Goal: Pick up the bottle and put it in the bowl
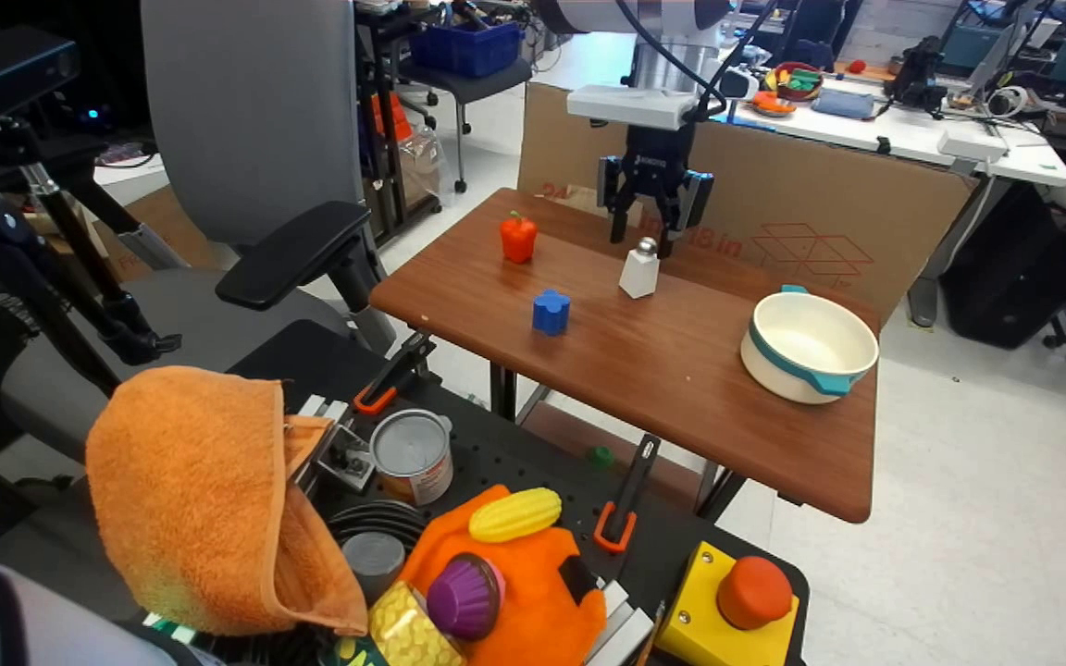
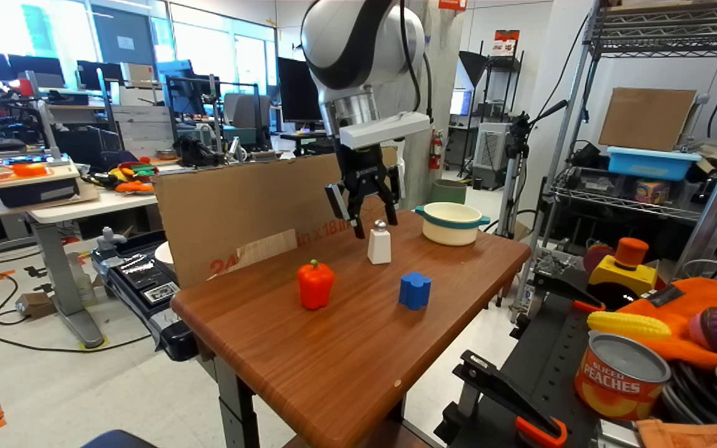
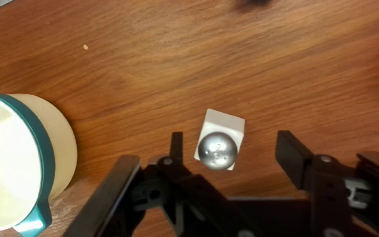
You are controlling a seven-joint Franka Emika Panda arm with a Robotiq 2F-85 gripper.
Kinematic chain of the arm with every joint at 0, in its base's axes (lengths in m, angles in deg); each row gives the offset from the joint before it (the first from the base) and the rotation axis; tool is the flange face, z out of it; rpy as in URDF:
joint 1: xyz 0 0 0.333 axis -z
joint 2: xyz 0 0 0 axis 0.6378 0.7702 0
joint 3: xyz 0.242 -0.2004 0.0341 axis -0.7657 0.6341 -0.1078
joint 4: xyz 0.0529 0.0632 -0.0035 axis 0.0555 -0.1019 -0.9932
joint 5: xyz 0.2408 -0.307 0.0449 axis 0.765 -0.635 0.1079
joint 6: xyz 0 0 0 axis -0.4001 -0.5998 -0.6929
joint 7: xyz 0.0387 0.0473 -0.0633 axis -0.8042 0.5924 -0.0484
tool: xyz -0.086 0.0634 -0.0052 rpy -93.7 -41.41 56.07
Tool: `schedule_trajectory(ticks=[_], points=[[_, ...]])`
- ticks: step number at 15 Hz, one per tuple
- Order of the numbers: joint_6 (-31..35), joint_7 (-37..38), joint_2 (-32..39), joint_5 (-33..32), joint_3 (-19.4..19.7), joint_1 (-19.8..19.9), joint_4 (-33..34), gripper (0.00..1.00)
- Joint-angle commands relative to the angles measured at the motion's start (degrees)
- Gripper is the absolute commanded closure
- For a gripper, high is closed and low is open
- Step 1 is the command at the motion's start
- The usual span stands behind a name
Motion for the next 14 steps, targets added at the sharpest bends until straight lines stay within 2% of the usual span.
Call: schedule_trajectory(ticks=[1, 5, 9, 14], points=[[-2.0, 2.4, 3.5, -1.7, 1.9, -1.7, 4.1, 0.58], [-2.5, 3.1, 3.2, -0.6, 2.0, -1.7, 5.1, 0.88], [-3.3, 0.4, -2.3, 0.7, 1.3, 0.3, 3.6, 0.91], [-2.5, -9.5, -12.1, 0.3, 1.2, 5.0, -2.3, 0.91]])
